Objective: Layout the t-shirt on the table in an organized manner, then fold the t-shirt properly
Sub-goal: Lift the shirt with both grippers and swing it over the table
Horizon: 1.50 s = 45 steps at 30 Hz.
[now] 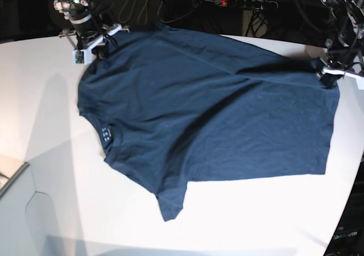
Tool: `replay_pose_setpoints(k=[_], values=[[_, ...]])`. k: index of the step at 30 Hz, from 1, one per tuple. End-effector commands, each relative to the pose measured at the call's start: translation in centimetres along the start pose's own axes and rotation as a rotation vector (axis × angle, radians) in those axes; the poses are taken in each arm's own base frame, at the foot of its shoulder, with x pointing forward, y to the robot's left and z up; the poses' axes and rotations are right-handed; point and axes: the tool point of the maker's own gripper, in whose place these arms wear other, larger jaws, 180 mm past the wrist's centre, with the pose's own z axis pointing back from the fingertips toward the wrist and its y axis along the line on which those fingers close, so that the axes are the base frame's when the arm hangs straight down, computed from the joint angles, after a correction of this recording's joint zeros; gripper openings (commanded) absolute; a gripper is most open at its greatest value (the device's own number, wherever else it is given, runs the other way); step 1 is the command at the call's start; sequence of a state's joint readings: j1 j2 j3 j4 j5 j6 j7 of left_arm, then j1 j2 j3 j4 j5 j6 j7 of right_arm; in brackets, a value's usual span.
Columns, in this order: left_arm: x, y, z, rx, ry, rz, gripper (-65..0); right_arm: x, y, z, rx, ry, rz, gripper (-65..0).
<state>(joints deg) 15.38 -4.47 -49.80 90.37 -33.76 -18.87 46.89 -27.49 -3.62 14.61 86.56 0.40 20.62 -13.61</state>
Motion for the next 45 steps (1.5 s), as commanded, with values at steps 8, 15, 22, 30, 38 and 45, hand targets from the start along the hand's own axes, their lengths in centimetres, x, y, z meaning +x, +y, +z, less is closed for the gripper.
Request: replay_pose_setpoints(k=[8, 15, 22, 30, 38, 45], values=[[1.9, -0.3, 0.8, -0.009, -0.058, -0.031, -65.0, 7.3, -0.2, 2.2, -0.016, -0.175, 0.083, -65.0], [6.3, -3.5, 2.1, -0.056, -0.181, -0.105, -65.0, 15.9, 0.5, 5.6, -0.036, -0.41, 0.154, -65.0], [13.6, -8.0, 3.5, -0.134, -0.371, -0.183, -65.0, 23.2, 1.2, 7.7, -0.035, -0.617, 0.169, -65.0], [21.3, -14.4, 4.1, -0.265, -0.547, -0.247, -65.0, 31.2, 0.4, 9.9, -0.013, -0.862, 0.076, -65.0], [26.5, -21.2, 6.3, -0.404, -0.682, -0.3, -65.0, 39.7, 1.2, 13.8, -0.002, -1.112, 0.082, -65.0], [31.5, -25.7, 10.4, -0.472, -0.826, -0.418, -65.0, 46.2, 2.6, 18.5, 0.033, -1.33, 0.05, -65.0]])
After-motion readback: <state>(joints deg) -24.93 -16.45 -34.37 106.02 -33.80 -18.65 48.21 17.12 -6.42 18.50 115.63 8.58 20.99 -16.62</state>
